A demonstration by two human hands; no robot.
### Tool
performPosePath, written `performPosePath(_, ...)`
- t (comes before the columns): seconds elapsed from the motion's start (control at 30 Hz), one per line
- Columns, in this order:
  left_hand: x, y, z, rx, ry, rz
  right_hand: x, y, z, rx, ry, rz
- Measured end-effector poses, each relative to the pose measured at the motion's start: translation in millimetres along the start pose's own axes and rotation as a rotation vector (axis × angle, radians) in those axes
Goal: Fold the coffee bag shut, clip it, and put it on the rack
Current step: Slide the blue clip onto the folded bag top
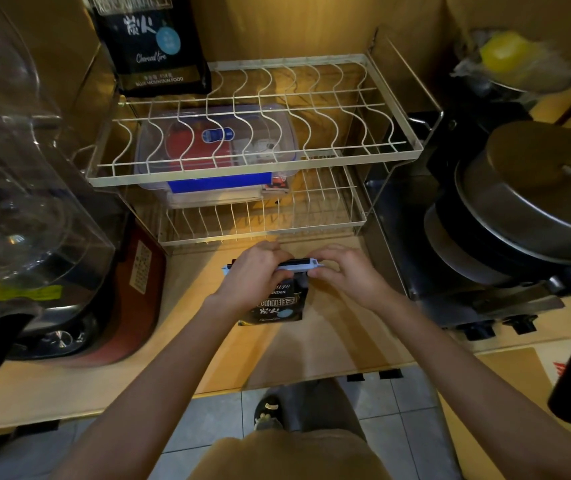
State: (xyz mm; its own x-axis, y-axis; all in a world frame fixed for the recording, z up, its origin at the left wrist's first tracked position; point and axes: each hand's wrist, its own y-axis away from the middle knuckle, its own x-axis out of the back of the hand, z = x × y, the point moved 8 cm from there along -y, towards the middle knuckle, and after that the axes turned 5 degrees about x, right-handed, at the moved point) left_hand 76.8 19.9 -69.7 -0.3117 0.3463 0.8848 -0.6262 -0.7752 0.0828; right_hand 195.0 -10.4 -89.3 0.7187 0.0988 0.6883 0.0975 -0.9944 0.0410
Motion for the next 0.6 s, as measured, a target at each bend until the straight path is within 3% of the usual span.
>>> performPosePath(0.23, 3.1, 4.8, -6.2, 0.036, 0.050, 0.075, -0.5, 4.6, -12.6, 0.121, 0.156, 0.198)
performPosePath(0.43, 3.5, 3.7, -5.2, 0.040, 0.045, 0.093, -5.6, 10.0, -12.9, 0.198, 0.226, 0.204)
performPosePath(0.53, 3.0, 2.5, -5.7, 0.022, 0.029, 0.102, -6.5, 10.7, -7.5, 0.123, 0.122, 0.222)
performPosePath(0.6, 3.9, 2.3, -5.9, 0.010, 0.018, 0.107, -13.4, 10.5, 5.4, -0.008, -0.102, 0.159)
